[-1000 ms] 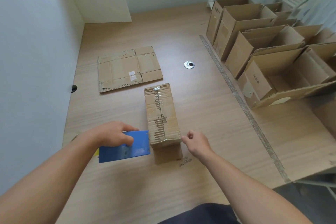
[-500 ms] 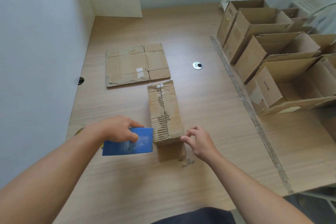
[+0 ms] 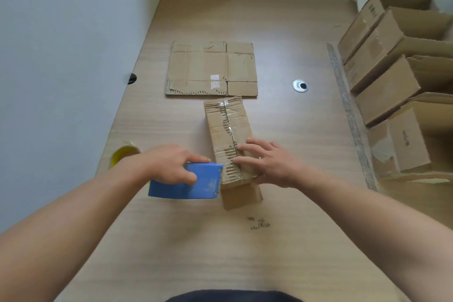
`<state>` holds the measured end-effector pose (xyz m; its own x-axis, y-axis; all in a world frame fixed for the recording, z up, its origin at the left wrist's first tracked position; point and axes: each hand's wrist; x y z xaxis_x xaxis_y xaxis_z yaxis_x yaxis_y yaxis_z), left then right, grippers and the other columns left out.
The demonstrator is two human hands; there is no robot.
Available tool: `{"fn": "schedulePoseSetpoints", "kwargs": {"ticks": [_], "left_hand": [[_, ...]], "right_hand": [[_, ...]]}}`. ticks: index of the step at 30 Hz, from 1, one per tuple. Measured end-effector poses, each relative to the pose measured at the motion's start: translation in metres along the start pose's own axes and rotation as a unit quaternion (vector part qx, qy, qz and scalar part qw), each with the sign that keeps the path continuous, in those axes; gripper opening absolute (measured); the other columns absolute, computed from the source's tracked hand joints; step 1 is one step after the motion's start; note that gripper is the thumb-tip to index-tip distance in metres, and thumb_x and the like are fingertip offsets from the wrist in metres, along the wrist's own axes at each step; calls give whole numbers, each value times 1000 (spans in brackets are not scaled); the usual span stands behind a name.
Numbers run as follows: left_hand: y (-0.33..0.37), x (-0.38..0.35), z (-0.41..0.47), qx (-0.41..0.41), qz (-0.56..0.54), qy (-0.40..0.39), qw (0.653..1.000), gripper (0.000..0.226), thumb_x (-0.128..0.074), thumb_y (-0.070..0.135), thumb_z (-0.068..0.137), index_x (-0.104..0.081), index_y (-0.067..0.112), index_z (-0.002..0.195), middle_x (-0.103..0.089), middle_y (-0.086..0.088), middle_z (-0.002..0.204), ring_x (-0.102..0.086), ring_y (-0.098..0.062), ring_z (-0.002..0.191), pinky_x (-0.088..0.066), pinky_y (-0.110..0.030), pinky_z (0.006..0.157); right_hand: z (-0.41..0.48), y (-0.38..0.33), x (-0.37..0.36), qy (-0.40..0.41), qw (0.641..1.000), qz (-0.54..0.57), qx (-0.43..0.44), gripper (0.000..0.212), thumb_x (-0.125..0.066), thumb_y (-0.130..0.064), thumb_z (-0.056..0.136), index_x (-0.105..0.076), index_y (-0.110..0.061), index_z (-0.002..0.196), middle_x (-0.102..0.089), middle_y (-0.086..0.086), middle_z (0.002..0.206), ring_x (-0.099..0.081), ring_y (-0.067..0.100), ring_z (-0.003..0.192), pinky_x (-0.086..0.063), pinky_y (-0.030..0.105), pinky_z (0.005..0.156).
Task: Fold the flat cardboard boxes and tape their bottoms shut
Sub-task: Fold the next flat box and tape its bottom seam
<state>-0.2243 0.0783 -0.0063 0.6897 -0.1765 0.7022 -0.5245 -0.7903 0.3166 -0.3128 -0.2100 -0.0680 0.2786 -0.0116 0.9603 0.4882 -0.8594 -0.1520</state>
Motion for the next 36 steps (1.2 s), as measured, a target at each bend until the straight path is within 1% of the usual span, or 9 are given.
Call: {"fn": "schedulePoseSetpoints", "kwargs": {"ticks": [4, 8, 11, 16, 19, 24, 27, 31, 36], "left_hand": [[-8, -12, -6, -7, -8, 33, 999, 76, -44, 55, 65, -33, 65, 139, -62, 8, 103, -54, -15, 93, -43, -27, 68], [-18, -28, -14, -8, -42, 59, 997, 75, -43, 54, 68, -30, 64, 141, -63, 10, 101, -55, -15, 89, -49, -33, 75], [-26, -37, -24, -11, -89, 66, 994, 73, -44, 52, 70, -32, 62, 141, -65, 13, 105, -56, -10, 88, -49, -32, 79], [-40, -48, -42, -19, -170, 61, 983, 69, -48, 52, 72, -34, 65, 138, -63, 25, 108, -57, -1, 92, -47, -23, 81], [-57, -50, -55, 14, -166, 73, 983, 67, -47, 52, 70, -35, 69, 134, -55, 43, 86, -51, 15, 83, -41, -10, 65], [-70, -55, -54, 83, -132, 79, 985, 70, -43, 54, 70, -31, 68, 137, -54, 22, 85, -50, 1, 77, -49, -32, 71], [-57, -55, -34, 107, -85, 124, 983, 66, -45, 52, 76, -28, 64, 139, -48, 22, 81, -47, -8, 75, -31, -27, 54], [-35, -51, -11, 127, -41, 188, 973, 63, -46, 49, 75, -32, 57, 137, -43, 13, 73, -46, -21, 75, -22, -27, 51], [-9, -46, 14, 118, -22, 242, 963, 64, -48, 47, 75, -37, 49, 139, -66, -2, 105, -61, -32, 91, -24, -30, 55]], "right_hand": [[5, 4, 3, 56, 998, -28, 30, 78, -53, -75, 75, -32, -47, 145, -46, 4, 147, -45, 35, 131, -51, 47, 89], [3, -10, -16, 57, 997, 37, -22, 71, -18, -85, 84, -20, -56, 149, -18, 3, 165, -20, 32, 144, -42, 53, 105], [2, -12, -27, 49, 996, 53, -52, 65, -13, -85, 85, -3, -64, 146, 4, -9, 165, -1, 26, 151, -30, 52, 115], [3, -17, -27, 100, 992, 50, -60, 59, -27, -72, 94, -36, -45, 145, -28, 3, 161, -22, 33, 146, -40, 54, 106], [3, -19, -28, 121, 991, 29, -51, 56, -27, -68, 96, -41, -40, 143, -35, 9, 157, -24, 36, 144, -37, 53, 109], [5, -20, -26, 115, 992, 15, -46, 61, -26, -67, 98, -50, -32, 141, -35, 13, 156, -23, 39, 143, -27, 49, 114], [5, -20, -24, 105, 993, 20, -56, 63, -27, -68, 96, -50, -31, 141, -35, 13, 156, -22, 39, 143, -26, 50, 114], [3, -23, -23, 78, 994, 40, -69, 62, -28, -69, 95, -39, -35, 145, -28, 9, 160, -17, 38, 147, -22, 48, 116], [2, -26, -21, 51, 990, 91, -90, 63, -29, -71, 93, -32, -40, 147, -15, 3, 164, -3, 31, 152, -11, 42, 119]]}}
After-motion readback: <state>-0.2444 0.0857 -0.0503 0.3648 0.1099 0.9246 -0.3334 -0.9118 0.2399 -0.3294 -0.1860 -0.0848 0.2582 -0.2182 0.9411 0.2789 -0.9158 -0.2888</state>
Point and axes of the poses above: each hand's wrist, its own z-axis towards the middle knuckle, its own x-axis out of the back of the hand, y = z × x
